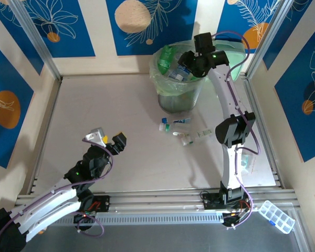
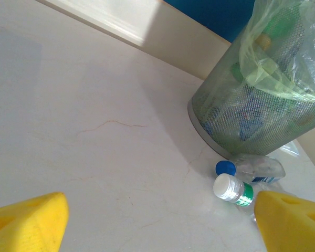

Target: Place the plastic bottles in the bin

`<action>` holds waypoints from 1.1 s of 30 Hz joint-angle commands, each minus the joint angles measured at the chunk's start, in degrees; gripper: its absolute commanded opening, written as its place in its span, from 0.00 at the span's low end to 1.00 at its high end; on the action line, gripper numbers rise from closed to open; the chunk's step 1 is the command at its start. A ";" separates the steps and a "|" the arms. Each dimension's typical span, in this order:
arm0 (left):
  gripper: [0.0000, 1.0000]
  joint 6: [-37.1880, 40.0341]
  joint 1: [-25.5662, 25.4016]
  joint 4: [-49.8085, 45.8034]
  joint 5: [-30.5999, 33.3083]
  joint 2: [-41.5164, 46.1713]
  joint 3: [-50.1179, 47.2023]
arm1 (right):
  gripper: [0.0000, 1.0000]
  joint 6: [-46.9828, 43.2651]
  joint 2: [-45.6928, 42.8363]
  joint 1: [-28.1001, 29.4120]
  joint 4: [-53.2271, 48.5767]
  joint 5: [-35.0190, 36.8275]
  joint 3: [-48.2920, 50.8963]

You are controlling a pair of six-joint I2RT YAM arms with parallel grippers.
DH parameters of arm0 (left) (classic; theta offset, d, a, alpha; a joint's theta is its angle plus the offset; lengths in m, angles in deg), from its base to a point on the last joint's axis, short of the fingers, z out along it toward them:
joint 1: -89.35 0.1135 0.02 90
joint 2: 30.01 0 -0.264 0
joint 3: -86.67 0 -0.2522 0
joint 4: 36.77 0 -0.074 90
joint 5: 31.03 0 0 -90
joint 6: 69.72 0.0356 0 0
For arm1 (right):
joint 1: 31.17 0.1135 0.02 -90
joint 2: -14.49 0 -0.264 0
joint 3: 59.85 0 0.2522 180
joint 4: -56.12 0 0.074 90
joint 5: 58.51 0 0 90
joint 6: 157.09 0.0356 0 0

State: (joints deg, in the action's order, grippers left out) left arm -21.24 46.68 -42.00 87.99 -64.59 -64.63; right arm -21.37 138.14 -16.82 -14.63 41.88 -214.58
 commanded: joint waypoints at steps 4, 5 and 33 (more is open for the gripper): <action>0.91 1.39 -0.29 1.31 0.31 1.17 2.02 | 0.83 -1.70 -1.69 -1.80 -2.30 0.52 -4.30; 0.91 1.52 -0.30 1.24 0.30 1.43 2.08 | 0.83 -1.94 -2.36 -2.10 -2.21 0.41 -4.48; 0.92 0.52 -0.21 3.68 -2.58 -5.58 3.08 | 0.60 -17.65 -56.54 11.55 28.89 21.94 64.84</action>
State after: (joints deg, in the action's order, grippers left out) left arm -20.02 46.68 -40.29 86.24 -70.26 -63.65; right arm -41.07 87.06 -4.60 10.49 59.81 -154.75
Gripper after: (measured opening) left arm 0.914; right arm 0.558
